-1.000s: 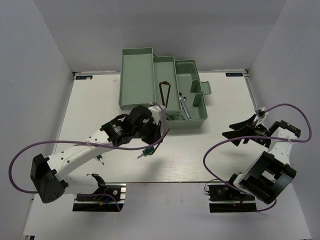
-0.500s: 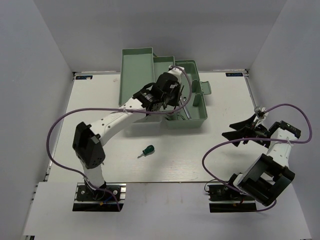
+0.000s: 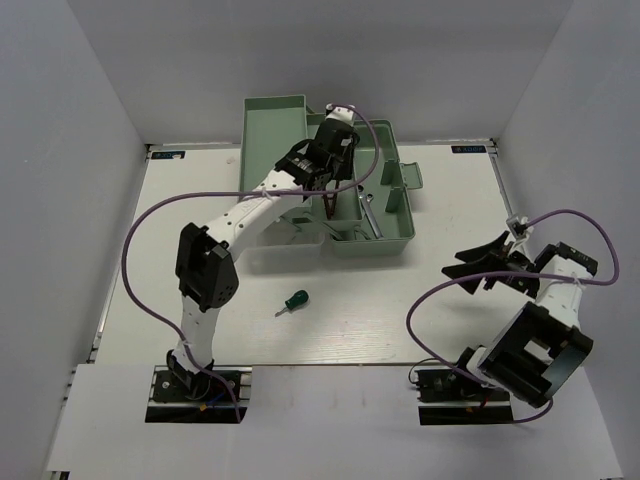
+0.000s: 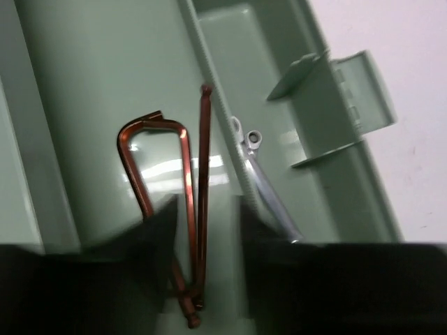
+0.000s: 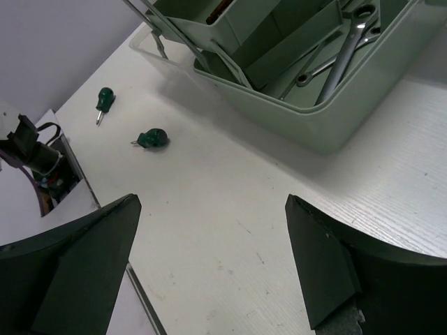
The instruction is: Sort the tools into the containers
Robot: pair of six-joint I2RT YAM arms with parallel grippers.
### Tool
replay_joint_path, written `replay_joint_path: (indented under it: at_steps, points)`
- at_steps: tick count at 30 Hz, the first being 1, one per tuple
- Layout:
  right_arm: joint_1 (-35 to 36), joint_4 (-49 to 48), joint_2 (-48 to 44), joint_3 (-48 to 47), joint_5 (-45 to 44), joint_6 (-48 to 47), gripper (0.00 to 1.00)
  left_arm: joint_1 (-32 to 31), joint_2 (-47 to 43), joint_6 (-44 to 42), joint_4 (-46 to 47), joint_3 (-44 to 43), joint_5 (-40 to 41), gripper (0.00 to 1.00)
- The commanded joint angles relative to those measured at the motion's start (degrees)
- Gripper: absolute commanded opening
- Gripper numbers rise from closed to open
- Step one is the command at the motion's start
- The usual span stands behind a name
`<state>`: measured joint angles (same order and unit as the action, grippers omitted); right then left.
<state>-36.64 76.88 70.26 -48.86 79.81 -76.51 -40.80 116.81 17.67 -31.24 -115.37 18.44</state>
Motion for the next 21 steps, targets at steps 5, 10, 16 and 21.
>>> replay_joint_path:
  at_steps: [5,10,16,21]
  points:
    - [1.22,10.81,-1.07,-0.54,-2.29,4.80,0.64,0.81,-0.27,-2.55,-2.15,-5.38,-4.80,0.70]
    - [4.20,-24.89,-12.49,6.92,-22.90,43.49,0.11,-1.65,-3.95,-6.50,-4.26,-5.85,-9.81,0.76]
    - [8.69,-38.58,-11.69,7.92,-43.60,50.14,0.36,-4.64,-28.98,-5.81,-1.37,25.50,-13.25,0.71]
    - [12.37,-29.95,-0.92,-2.19,-41.58,53.39,0.38,-6.48,-41.39,-2.12,-8.28,46.77,-9.65,0.07]
